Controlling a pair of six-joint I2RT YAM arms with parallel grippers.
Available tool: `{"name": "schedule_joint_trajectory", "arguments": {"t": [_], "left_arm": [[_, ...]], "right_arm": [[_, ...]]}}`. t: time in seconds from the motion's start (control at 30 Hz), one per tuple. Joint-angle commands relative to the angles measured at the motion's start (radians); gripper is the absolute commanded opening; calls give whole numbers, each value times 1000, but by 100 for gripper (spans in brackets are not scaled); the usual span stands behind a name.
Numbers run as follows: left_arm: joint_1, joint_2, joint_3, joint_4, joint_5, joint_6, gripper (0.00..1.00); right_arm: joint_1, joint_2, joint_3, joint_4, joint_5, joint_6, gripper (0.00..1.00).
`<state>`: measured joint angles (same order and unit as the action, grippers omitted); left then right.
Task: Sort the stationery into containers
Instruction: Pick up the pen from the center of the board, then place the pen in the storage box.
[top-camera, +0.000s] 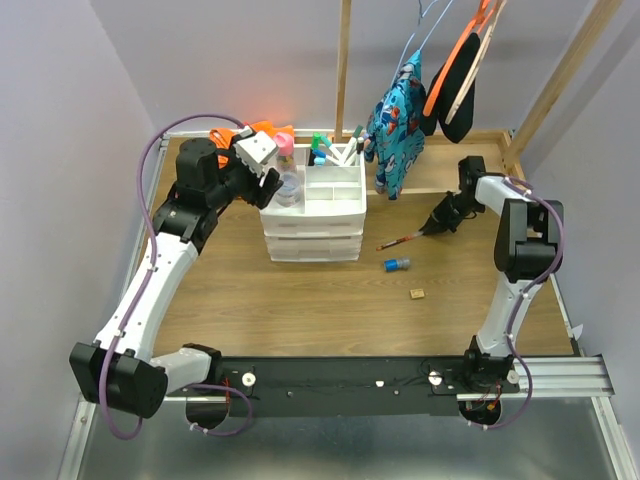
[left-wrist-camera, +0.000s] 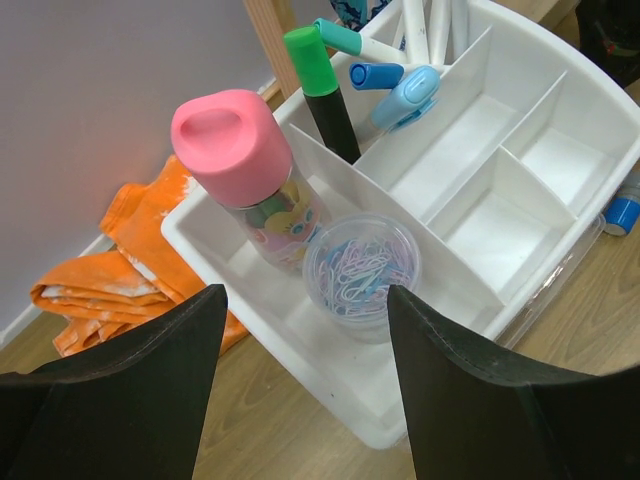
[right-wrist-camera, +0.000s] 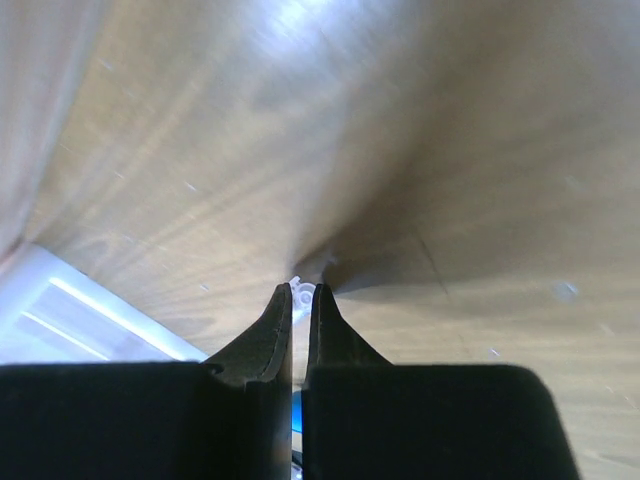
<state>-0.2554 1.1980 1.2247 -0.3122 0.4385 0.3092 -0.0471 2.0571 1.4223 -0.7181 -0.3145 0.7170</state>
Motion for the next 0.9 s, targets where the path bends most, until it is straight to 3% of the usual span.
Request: {"name": "schedule_joint_trajectory", "arguments": {"t": [0.0, 0.37, 0.73, 0.87], "left_arm": [[4, -63, -45, 31, 25, -25, 74], [4, -132, -90, 39, 54, -44, 74], [-2, -170, -80, 42, 88, -39, 74], [-7, -184, -93, 44, 97, -41, 74]], "right_arm": [[-42, -44, -98, -24, 123, -45, 5], [-85, -267, -68, 57, -103, -105, 1], [-88, -608, -140, 43, -100, -312, 1], [-88, -747, -143, 9, -133, -456, 1]]}}
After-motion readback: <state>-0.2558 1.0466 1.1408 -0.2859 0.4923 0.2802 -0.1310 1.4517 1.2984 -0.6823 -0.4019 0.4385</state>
